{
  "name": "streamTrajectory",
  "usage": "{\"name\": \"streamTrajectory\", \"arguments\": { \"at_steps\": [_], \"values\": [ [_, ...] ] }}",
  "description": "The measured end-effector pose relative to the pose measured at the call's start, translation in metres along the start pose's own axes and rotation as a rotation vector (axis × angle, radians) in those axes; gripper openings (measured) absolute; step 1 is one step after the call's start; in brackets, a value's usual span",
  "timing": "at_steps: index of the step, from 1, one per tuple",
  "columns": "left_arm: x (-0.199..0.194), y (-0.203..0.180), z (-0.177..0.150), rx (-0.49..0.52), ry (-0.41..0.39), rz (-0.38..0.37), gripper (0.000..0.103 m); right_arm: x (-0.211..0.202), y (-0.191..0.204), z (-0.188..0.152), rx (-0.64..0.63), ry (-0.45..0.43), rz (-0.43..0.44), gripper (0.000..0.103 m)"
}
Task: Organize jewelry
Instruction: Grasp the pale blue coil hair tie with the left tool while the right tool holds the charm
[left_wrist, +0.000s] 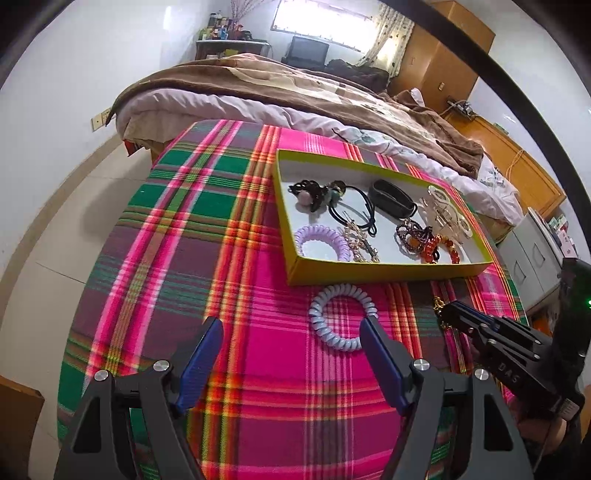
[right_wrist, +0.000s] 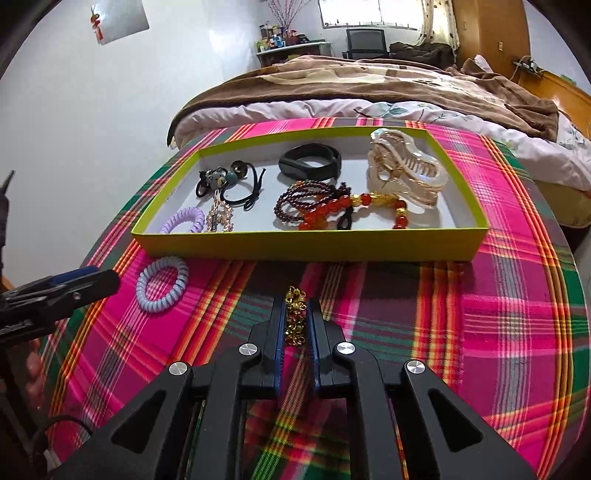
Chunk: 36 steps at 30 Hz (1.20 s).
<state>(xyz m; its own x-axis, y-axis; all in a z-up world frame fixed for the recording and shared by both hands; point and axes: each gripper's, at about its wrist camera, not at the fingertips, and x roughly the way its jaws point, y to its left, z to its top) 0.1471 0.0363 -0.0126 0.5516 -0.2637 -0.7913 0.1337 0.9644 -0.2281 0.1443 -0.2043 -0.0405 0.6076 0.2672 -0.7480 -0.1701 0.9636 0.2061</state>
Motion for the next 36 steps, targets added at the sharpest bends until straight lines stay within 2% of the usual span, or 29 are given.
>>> {"name": "streamTrajectory", "arguments": {
  "at_steps": [6, 10, 14, 19, 21, 25, 27, 28, 29, 33, 36],
  "values": [
    [0.013, -0.008, 0.004, 0.020, 0.012, 0.009, 0.076, -0.014, -0.006, -0.002, 0.015, -0.035, 0.012, 0.011],
    [0.025, -0.009, 0.006, 0.018, 0.039, 0.051, 0.075, -0.023, -0.009, -0.004, 0.019, -0.051, 0.011, 0.011],
    [0.028, -0.012, 0.007, 0.023, 0.032, 0.060, 0.074, -0.030, -0.011, -0.005, 0.017, -0.061, 0.017, 0.011],
    [0.031, -0.021, 0.007, 0.065, 0.035, 0.102, 0.065, -0.034, -0.011, -0.004, 0.015, -0.074, 0.029, 0.011],
    [0.032, -0.025, 0.006, 0.090, 0.032, 0.126, 0.053, -0.036, -0.011, -0.004, 0.016, -0.079, 0.032, 0.011],
    [0.033, -0.028, 0.006, 0.118, 0.031, 0.141, 0.046, -0.036, -0.012, -0.004, 0.017, -0.081, 0.037, 0.011],
    [0.033, -0.031, 0.006, 0.137, 0.029, 0.159, 0.037, -0.036, -0.012, -0.004, 0.020, -0.079, 0.038, 0.011],
    [0.034, -0.032, 0.006, 0.145, 0.027, 0.165, 0.036, -0.036, -0.013, -0.005, 0.020, -0.078, 0.038, 0.011],
    [0.034, -0.033, 0.005, 0.150, 0.026, 0.168, 0.035, -0.036, -0.013, -0.005, 0.021, -0.077, 0.037, 0.011],
    [0.032, -0.036, 0.003, 0.165, 0.026, 0.166, 0.015, -0.036, -0.015, -0.004, 0.025, -0.076, 0.036, 0.011],
    [0.030, -0.037, 0.001, 0.161, 0.028, 0.158, 0.011, -0.038, -0.016, -0.003, 0.023, -0.079, 0.033, 0.011]
  ]
}}
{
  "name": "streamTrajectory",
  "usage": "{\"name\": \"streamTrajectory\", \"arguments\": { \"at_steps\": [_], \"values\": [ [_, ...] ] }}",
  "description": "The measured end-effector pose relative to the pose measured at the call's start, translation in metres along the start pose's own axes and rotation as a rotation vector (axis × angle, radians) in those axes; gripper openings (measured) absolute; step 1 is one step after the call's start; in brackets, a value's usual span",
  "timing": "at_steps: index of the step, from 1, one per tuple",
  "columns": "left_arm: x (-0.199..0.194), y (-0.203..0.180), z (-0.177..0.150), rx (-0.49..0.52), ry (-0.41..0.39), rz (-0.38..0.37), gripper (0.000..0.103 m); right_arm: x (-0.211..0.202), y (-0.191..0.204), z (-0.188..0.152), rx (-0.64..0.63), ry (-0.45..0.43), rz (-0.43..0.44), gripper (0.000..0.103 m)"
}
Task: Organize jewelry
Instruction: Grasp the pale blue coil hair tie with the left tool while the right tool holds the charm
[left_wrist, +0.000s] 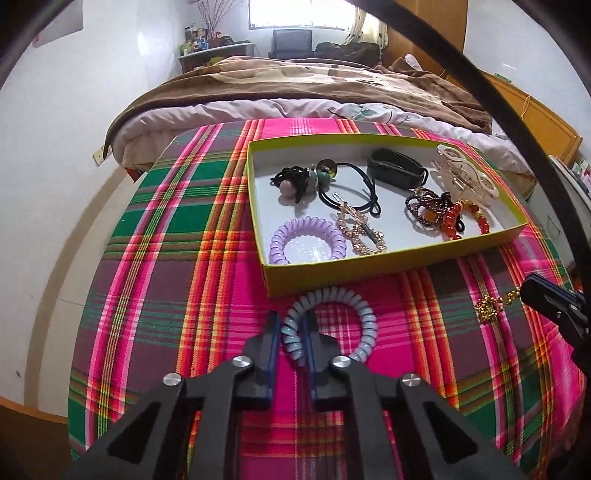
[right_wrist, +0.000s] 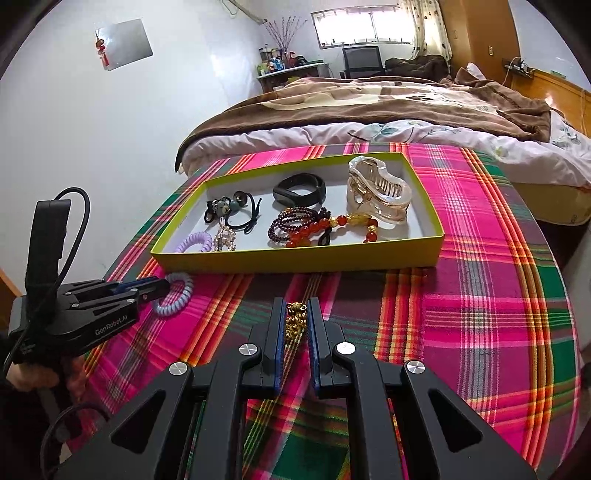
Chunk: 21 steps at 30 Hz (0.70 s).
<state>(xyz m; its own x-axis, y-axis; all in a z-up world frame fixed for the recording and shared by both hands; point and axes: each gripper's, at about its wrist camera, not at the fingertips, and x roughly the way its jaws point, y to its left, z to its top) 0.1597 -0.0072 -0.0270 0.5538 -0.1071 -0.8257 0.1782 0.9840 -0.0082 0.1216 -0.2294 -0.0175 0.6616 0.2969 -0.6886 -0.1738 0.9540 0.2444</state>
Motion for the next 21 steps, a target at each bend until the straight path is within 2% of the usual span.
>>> {"name": "streamTrajectory", "arguments": {
  "at_steps": [7, 21],
  "values": [
    [-0.006, -0.002, -0.002, -0.004, -0.008, -0.029, 0.010, -0.003, 0.002, 0.001, -0.002, -0.011, -0.003, 0.011],
    [-0.045, -0.003, 0.007, 0.006, -0.094, -0.075, 0.010, -0.020, 0.014, 0.010, -0.029, -0.050, 0.006, 0.011]
  ]
}}
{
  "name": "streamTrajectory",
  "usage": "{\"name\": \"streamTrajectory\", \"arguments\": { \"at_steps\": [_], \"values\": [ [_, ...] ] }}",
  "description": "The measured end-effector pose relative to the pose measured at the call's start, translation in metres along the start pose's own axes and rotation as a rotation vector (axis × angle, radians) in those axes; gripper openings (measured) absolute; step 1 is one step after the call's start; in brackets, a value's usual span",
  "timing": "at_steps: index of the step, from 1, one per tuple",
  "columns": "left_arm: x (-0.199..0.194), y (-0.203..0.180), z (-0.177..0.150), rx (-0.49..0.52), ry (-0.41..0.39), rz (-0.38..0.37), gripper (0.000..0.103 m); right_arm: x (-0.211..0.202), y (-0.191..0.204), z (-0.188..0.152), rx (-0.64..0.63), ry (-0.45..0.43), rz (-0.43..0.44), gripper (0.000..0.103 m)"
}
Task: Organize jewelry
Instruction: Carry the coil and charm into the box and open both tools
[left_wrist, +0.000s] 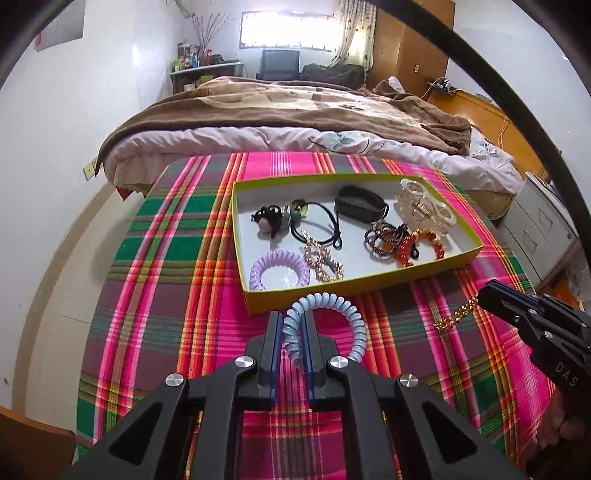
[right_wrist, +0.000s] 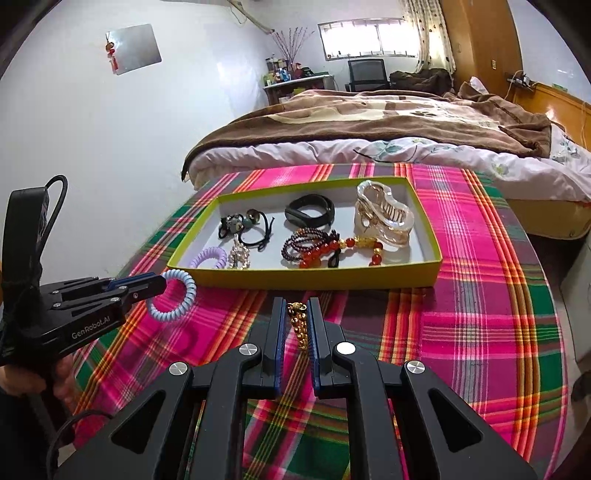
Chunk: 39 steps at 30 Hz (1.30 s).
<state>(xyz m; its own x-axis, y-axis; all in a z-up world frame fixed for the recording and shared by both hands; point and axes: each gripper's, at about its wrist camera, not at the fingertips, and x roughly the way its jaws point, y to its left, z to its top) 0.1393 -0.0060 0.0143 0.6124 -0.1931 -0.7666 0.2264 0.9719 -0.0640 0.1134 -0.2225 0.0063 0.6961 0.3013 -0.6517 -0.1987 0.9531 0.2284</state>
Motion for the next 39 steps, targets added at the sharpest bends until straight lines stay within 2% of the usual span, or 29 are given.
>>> {"name": "streamTrajectory", "arguments": {
  "at_steps": [10, 17, 23, 39],
  "values": [
    [-0.021, 0.000, 0.015, 0.016, -0.057, -0.012, 0.010, -0.010, 0.004, 0.019, -0.007, -0.029, 0.037, 0.011],
    [-0.023, 0.003, 0.040, 0.023, -0.087, -0.023, 0.010, -0.006, 0.004, 0.042, 0.007, -0.050, 0.070, 0.011],
    [-0.007, 0.010, 0.062, 0.013, -0.081, -0.033, 0.010, 0.003, 0.010, 0.060, -0.007, -0.063, 0.095, 0.011],
    [0.052, 0.023, 0.095, 0.006, -0.021, -0.050, 0.010, 0.062, 0.018, 0.102, 0.012, -0.020, 0.176, 0.011]
  ]
}}
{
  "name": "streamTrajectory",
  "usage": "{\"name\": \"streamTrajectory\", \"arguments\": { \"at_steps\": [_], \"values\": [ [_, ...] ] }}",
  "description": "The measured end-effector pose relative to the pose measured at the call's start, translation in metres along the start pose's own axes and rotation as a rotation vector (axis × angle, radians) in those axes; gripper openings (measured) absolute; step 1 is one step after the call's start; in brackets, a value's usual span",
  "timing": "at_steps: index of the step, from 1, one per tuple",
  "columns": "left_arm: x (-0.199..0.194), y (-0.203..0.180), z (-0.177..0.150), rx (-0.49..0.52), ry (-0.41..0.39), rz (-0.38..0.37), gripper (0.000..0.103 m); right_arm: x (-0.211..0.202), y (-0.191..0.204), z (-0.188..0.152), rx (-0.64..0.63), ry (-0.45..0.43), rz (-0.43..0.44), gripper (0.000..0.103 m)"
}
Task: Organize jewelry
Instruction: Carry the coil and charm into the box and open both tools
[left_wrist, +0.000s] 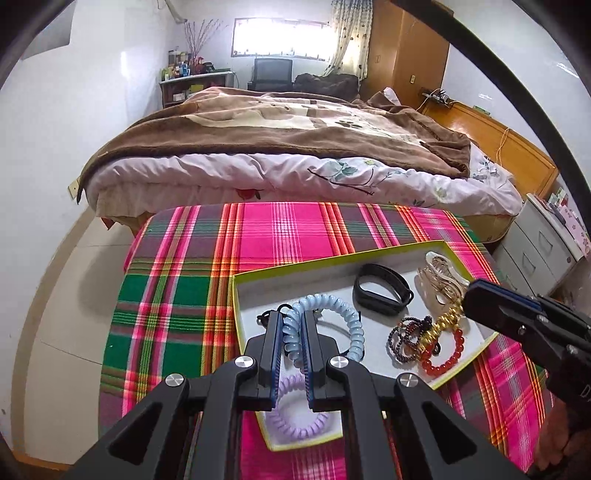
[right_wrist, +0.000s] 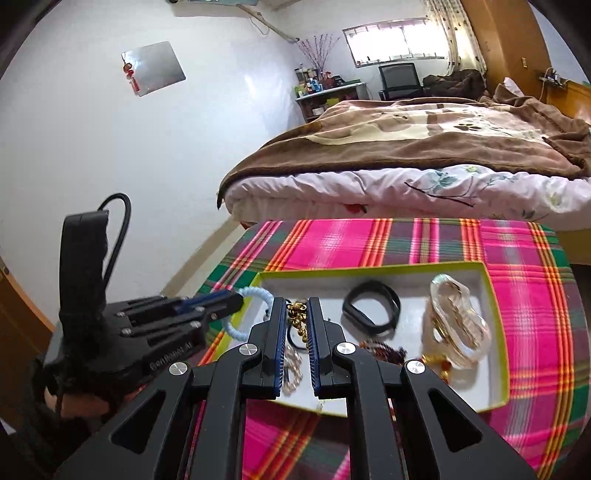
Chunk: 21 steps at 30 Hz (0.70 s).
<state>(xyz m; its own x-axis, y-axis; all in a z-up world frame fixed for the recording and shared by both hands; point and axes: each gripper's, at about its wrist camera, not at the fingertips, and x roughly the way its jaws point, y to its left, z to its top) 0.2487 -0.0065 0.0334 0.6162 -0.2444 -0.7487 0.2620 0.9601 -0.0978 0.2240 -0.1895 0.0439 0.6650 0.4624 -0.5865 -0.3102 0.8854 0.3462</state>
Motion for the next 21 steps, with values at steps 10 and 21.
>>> {"name": "streamTrajectory", "arguments": {
  "at_steps": [10, 21],
  "values": [
    [0.026, 0.006, -0.008, -0.016, 0.054, 0.005, 0.010, 0.041, -0.011, 0.000, 0.017, 0.075, 0.001, 0.011],
    [0.043, 0.007, -0.015, -0.021, 0.098, 0.002, 0.011, 0.069, -0.025, -0.016, 0.021, 0.155, -0.065, 0.011]
  ]
}}
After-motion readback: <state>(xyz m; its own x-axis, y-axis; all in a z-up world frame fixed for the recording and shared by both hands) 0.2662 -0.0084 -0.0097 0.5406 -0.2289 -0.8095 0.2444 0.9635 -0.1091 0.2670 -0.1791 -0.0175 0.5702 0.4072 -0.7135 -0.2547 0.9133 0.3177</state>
